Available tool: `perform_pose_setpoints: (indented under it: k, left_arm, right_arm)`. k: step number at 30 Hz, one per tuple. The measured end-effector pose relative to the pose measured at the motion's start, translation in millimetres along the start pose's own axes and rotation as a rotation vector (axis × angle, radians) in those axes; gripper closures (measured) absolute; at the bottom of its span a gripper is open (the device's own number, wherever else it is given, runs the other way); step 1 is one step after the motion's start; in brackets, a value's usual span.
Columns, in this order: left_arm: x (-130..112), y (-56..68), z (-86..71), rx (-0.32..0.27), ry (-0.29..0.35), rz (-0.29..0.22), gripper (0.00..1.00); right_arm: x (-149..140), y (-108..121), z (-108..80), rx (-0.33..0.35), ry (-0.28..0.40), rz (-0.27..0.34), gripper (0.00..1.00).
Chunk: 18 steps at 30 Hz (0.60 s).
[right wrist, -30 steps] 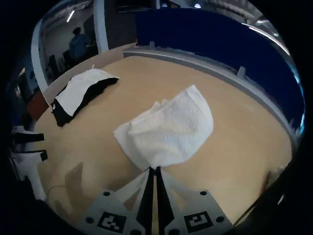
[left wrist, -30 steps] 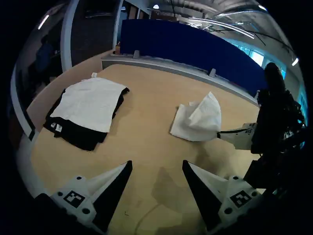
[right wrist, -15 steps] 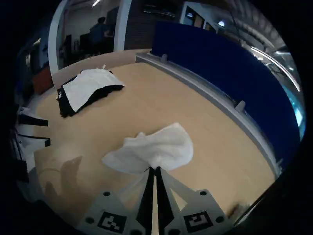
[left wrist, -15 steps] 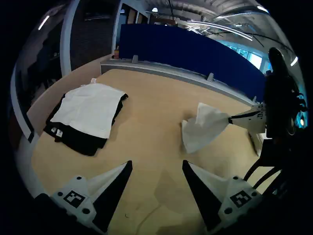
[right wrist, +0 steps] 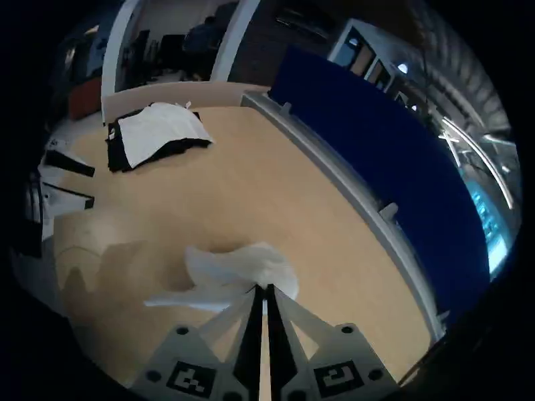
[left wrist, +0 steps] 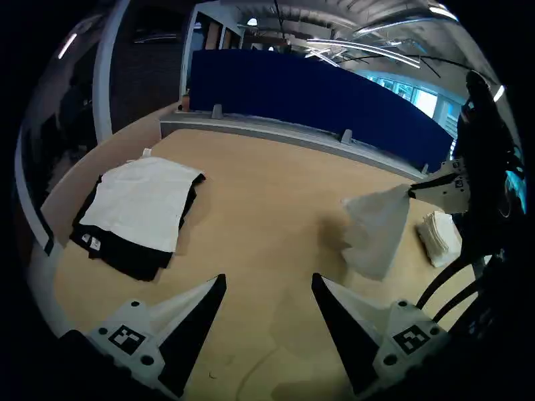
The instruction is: Fold towel
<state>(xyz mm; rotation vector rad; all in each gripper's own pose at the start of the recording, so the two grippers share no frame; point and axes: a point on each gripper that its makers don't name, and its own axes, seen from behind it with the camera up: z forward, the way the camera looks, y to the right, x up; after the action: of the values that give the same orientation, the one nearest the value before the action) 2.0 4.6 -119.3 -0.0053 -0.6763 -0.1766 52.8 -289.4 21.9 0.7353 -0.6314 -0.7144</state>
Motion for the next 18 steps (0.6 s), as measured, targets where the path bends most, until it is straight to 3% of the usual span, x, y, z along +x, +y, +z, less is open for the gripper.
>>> perform_pose_setpoints:
  k: [9,18]
  left_arm:
    - [10.0,13.1,-0.6,-0.034,0.009,0.028,0.05]
    - [15.6,24.4,-3.1,-0.057,0.013,0.049,0.05]
  right_arm:
    - [9.2,32.6,-30.1,-0.071,0.041,-0.005,0.96]
    - [14.1,49.1,-52.6,-0.112,0.07,0.004,0.96]
